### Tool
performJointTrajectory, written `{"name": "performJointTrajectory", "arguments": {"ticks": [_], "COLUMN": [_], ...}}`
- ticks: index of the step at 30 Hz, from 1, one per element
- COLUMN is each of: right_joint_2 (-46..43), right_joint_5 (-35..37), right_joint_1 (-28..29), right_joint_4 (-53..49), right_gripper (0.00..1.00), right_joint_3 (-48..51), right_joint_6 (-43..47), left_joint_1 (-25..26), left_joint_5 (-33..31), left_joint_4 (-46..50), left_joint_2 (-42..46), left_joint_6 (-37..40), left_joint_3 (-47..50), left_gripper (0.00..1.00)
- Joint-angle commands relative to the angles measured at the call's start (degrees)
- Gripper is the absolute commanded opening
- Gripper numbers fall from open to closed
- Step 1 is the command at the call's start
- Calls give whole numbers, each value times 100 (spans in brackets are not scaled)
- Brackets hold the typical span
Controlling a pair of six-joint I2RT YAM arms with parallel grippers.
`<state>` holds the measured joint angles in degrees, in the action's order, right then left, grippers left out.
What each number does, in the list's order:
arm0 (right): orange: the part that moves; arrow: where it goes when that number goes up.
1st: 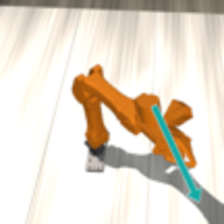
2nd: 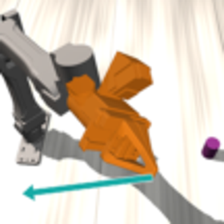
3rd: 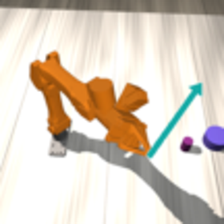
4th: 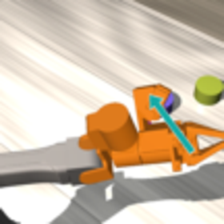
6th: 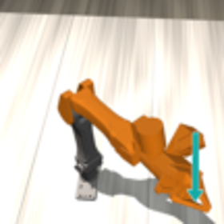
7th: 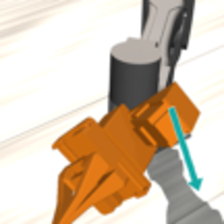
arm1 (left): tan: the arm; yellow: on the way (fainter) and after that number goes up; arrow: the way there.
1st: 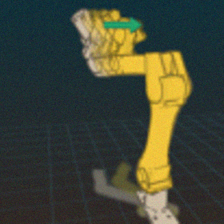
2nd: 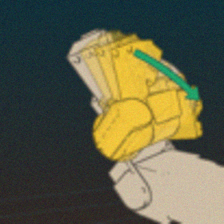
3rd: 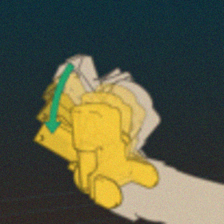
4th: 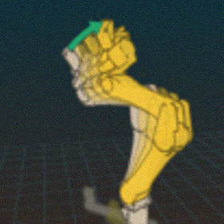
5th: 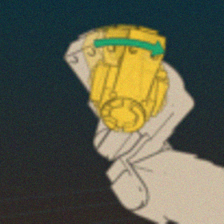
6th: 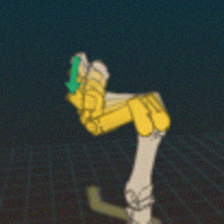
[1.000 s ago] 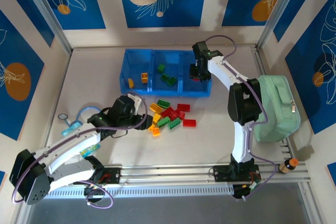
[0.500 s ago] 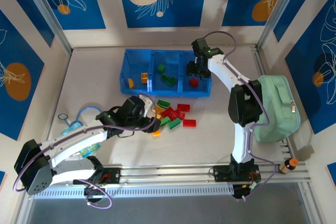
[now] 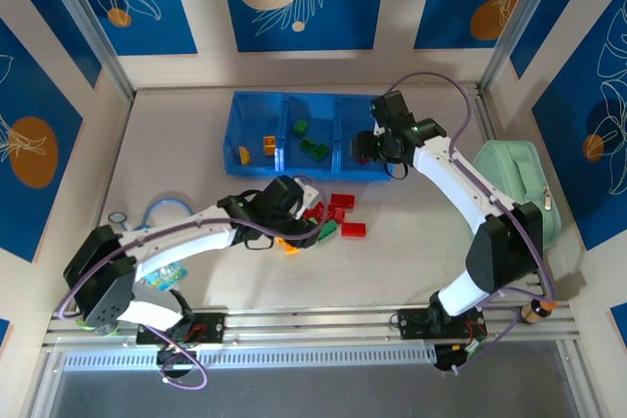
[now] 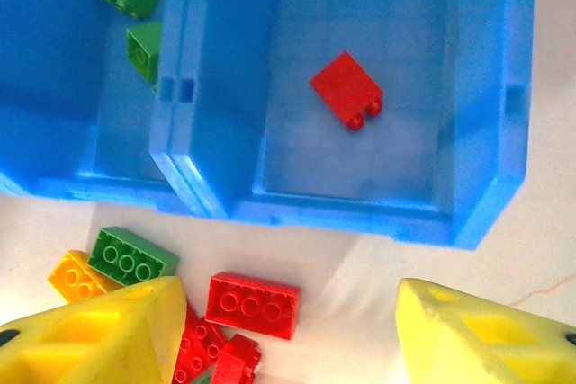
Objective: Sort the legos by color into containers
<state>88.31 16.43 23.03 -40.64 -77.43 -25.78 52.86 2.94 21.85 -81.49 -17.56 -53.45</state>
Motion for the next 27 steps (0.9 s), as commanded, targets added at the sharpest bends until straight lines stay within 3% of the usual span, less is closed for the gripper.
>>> {"name": "performJointTrajectory", "arguments": {"ticks": [1, 10, 27], "right_joint_2": [-327, -657, -859], "right_joint_5": [-156, -233, -393], "right_joint_1": [9, 7, -79], "right_joint_4": [226, 390, 636], "right_gripper": [63, 63, 63], "right_joint_3": [337, 941, 1503], "right_joint_6": [-176, -248, -370], "left_joint_1": [49, -117, -356], "left_joint_5": [-177, -333, -357], "left_joint_4": [104, 227, 336], "left_joint_2": [-292, -1098, -1507], "left_joint_6": [214, 457, 562], "left_joint_3": [-255, -694, -741], "left_gripper": [53, 44, 42]}}
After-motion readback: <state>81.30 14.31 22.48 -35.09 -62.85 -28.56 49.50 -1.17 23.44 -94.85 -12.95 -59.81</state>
